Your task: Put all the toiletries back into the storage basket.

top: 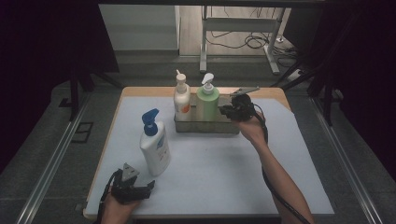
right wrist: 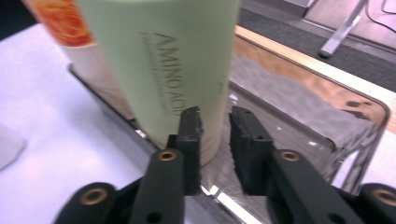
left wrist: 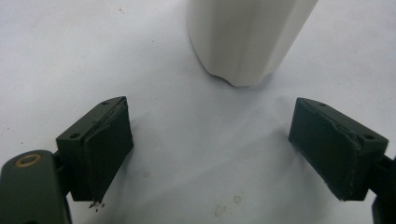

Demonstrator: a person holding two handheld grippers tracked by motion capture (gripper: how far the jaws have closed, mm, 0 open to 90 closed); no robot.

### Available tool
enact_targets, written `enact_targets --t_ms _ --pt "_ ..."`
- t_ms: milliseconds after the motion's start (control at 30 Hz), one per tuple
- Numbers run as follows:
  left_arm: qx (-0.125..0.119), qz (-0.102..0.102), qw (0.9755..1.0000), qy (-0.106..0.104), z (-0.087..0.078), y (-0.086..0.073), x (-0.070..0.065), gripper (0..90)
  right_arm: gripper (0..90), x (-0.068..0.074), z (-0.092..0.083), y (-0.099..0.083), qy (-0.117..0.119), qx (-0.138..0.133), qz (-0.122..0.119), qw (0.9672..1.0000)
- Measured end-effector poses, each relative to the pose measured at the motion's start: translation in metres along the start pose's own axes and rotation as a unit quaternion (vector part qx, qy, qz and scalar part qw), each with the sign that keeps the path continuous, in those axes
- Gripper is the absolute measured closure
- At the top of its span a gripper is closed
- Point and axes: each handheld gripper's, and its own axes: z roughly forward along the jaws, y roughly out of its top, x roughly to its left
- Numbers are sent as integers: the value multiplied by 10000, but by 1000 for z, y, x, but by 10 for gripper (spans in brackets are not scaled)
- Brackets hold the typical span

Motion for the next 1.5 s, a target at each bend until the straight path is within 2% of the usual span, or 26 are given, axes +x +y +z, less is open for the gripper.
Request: enact_targets --t_ms 167,367,567,767,1033,1500 --pt "1 5 10000 6 0 0 0 129 892 -4 12 1 -158 112 73 9998" --pt "4 4 10000 3 0 0 0 129 896 -7 27 4 -220 180 188 9994" --pt "3 3 10000 5 0 0 0 129 896 -8 41 7 -245 240 202 9992" --pt "0 2 10000 7 0 0 0 129 895 -12 51 5 -162 297 275 9990" --pt "1 2 10000 7 0 0 0 129 895 -15 56 2 -33 373 286 9989" --pt "-1 0 10000 0 0 0 0 129 896 -5 64 2 54 461 194 9987"
